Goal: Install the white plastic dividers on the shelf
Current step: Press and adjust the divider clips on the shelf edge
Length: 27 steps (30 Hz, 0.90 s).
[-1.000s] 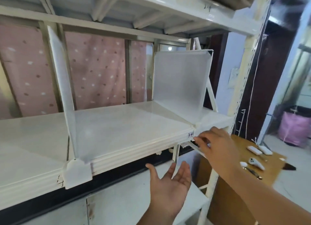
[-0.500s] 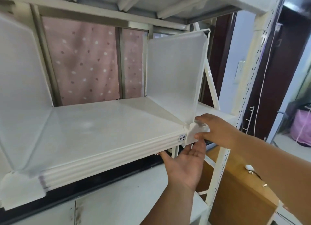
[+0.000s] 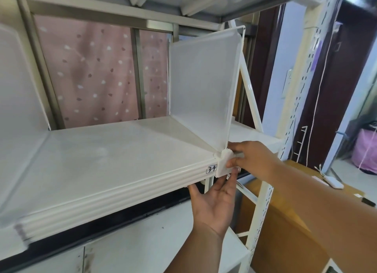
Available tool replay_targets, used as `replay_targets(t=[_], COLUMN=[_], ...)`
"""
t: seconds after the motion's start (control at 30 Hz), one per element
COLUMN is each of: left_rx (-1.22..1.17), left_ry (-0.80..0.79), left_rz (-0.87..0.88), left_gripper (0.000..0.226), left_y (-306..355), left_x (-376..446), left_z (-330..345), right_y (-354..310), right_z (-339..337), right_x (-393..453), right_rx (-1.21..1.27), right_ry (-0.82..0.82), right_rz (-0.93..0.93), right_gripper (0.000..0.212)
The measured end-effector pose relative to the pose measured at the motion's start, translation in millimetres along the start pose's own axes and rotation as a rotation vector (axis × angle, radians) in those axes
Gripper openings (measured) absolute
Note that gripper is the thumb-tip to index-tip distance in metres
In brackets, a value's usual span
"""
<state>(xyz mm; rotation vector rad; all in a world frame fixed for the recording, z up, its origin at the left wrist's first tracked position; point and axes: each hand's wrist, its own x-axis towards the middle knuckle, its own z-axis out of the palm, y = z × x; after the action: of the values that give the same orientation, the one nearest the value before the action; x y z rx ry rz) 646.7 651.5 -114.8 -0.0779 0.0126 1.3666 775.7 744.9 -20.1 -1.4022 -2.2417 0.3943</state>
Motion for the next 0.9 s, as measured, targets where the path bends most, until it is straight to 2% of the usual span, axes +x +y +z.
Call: replay_targets(t=[0.1, 0.23, 0.3, 0.53, 0.7, 0.77, 0.9], left_rx=[0.033, 0.056, 0.038, 0.086, 0.385, 0.595, 1.153], left_ry=[0.044, 0.083, 0.087, 0.064, 0.155, 0.226, 0.421], left_rz=[0.025, 0.062, 0.074, 0.063, 0.12, 0.108, -0.059], left_gripper=[0.102, 0.083, 0.081, 0.076, 0.069, 0.073, 0.089], left_y=[0.1, 2.7, 3.8, 6.1, 27.1, 38.6, 57.0], left_x=[0.7, 2.7, 3.1, 4.9, -11.0, -26.9, -76.7], left_z=[-0.5, -5.1, -5.6, -11.9, -20.4, -23.3, -32.0], right_y=[0.7, 0.6, -0.1, -3.5, -1.3, -2.3, -7.7], right_z=[4.2, 7.9, 11.0, 15.3, 18.0, 22.2, 42.7], right_x=[-1.3, -3.6, -4.3, -6.6, -6.3, -8.3, -24.7], right_rx=[0.078, 0.204, 0.249, 0.223, 0.205, 0.152, -0.119], right_ry=[0.035, 0.067, 0.077, 0.103, 0.103, 0.12, 0.218], right_rz=[0.016, 0.059, 0.061, 0.064, 0.069, 0.044, 0.029], right_gripper=[0.057, 0.063, 0.067, 0.069, 0.067, 0.062, 0.065])
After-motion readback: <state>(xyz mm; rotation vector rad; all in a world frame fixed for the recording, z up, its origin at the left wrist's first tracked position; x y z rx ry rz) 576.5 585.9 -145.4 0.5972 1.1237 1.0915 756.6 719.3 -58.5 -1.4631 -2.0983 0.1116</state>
